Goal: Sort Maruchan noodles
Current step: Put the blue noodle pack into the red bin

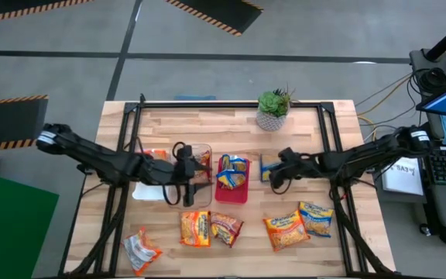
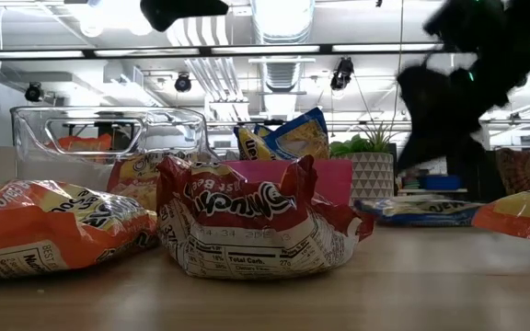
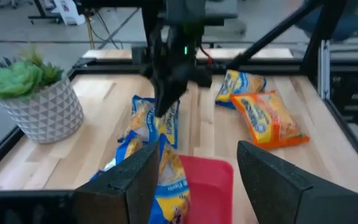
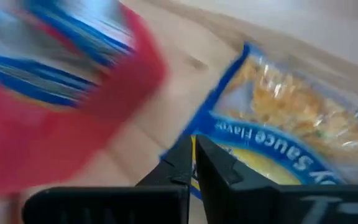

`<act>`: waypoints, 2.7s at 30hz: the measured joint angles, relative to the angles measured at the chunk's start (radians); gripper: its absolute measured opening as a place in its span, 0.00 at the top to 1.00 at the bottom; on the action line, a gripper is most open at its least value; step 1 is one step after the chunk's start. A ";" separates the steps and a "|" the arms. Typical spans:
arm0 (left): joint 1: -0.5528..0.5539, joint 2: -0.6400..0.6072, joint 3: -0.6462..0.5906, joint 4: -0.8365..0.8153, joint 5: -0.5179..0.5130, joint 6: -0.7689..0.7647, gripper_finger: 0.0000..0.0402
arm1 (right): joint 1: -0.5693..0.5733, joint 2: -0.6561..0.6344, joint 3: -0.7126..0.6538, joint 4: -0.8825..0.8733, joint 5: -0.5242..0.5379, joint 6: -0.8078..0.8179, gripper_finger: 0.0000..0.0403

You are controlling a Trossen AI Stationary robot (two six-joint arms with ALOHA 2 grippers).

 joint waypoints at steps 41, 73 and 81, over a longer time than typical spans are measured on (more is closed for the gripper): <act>-0.032 0.198 0.000 0.020 -0.006 0.011 0.51 | 0.052 -0.202 -0.151 -0.260 0.218 0.232 0.29; -0.032 0.198 0.000 0.072 -0.008 0.036 0.51 | 0.045 0.091 -0.317 0.350 0.243 0.226 0.64; -0.032 0.184 0.006 0.066 -0.008 0.117 0.51 | 0.046 0.042 -0.317 0.348 0.221 0.172 0.95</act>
